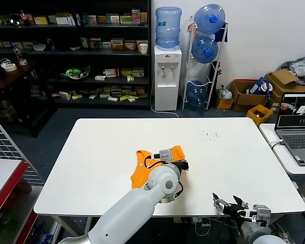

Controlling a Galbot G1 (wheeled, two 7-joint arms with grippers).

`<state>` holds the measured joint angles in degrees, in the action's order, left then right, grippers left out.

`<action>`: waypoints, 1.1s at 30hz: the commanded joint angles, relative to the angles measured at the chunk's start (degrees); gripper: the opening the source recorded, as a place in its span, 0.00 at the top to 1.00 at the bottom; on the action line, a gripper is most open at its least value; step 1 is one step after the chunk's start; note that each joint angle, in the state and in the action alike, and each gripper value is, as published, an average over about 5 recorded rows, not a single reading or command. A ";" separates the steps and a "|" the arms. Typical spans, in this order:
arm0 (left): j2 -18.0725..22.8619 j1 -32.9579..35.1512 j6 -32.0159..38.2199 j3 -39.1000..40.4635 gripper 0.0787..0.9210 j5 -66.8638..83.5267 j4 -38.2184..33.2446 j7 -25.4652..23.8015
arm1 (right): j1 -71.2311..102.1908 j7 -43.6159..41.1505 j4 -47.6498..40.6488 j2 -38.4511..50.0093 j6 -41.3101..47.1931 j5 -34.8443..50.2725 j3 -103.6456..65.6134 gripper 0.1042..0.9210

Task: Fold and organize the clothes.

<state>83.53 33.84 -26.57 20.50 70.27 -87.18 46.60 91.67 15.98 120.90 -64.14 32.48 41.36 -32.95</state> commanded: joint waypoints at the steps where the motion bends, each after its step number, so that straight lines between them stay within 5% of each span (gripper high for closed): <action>1: 1.83 0.90 2.89 -0.59 0.94 -3.60 -0.68 -4.72 | 0.20 -7.49 -0.92 0.26 -8.07 -6.12 -0.94 0.12; 6: -4.96 9.81 11.10 -6.30 0.78 -15.26 -11.53 -20.02 | 0.07 -16.14 -3.84 1.60 -18.03 -12.40 -3.58 0.12; 11: -15.41 27.41 34.89 -20.77 0.61 -45.10 -15.74 -41.79 | 0.08 -21.68 -8.27 1.36 -27.50 -15.05 -7.21 0.12; 14: -17.60 38.12 45.18 -31.20 0.51 -50.78 -14.94 -48.17 | 0.07 -24.05 -10.91 -0.14 -32.64 -16.94 -8.40 0.12; 20: -15.16 54.53 52.43 -44.61 0.30 -52.05 -18.69 -54.67 | 0.89 -27.93 -13.68 -4.02 -39.93 -20.28 -11.22 0.12; 25: -8.85 59.94 54.96 -48.18 0.14 -54.12 -21.10 -56.28 | 1.89 -29.90 -13.57 -7.12 -43.26 -20.60 -12.52 0.12; 33: -2.06 62.00 57.84 -51.21 0.12 -57.15 -21.65 -57.46 | 3.70 -30.67 -12.64 -13.27 -49.25 -26.18 -13.33 0.12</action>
<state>75.23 83.28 21.49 -20.47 22.14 -105.10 -3.40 93.73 -10.56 109.59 -70.30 -5.57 22.01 -44.17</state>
